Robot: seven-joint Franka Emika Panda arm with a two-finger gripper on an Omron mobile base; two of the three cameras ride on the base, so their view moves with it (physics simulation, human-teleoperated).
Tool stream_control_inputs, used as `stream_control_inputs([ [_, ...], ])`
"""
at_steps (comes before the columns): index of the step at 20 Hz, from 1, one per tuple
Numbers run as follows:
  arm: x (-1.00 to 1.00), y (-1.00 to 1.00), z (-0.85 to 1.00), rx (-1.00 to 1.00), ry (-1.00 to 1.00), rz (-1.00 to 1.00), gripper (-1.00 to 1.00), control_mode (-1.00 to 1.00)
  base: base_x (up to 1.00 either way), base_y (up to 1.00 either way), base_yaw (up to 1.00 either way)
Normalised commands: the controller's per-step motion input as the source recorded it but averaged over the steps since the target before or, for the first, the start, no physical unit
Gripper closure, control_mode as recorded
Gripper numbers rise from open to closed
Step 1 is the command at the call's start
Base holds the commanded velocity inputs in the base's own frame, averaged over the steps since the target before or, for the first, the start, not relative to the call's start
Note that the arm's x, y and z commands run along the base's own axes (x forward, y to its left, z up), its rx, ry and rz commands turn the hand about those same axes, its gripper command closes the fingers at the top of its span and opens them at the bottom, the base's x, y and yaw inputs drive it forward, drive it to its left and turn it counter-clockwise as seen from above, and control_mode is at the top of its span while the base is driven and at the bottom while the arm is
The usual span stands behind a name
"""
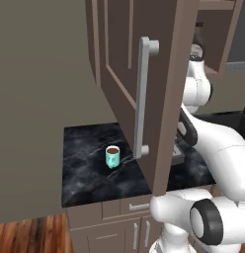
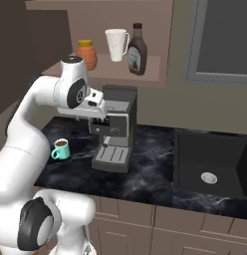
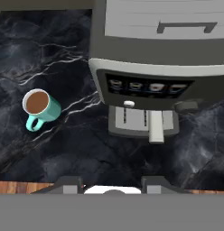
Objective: Pick the syrup bottle and honey bottle from the cabinet and place them next to the mug.
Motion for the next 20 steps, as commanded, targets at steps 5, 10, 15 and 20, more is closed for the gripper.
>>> stream_control_inputs([
  [5,-0.37,0.01,0.05,-0.02,-0.14,0.00,-1.00,-1.00,0.00,0.00,0.00],
  [10,-0.31,0.34,0.08,-0.10,-0.22,0.00,-1.00,-1.00,0.00,0.00,0.00],
  [15,-0.03,0.50,0.11,-0.09,-0.24,-0.04,-1.00,-1.00,0.00,0.00,0.00],
  [20,-0.14,0.25,0.45,0.00,-0.29,-0.02,-1.00,-1.00,0.00,0.00,0.00],
])
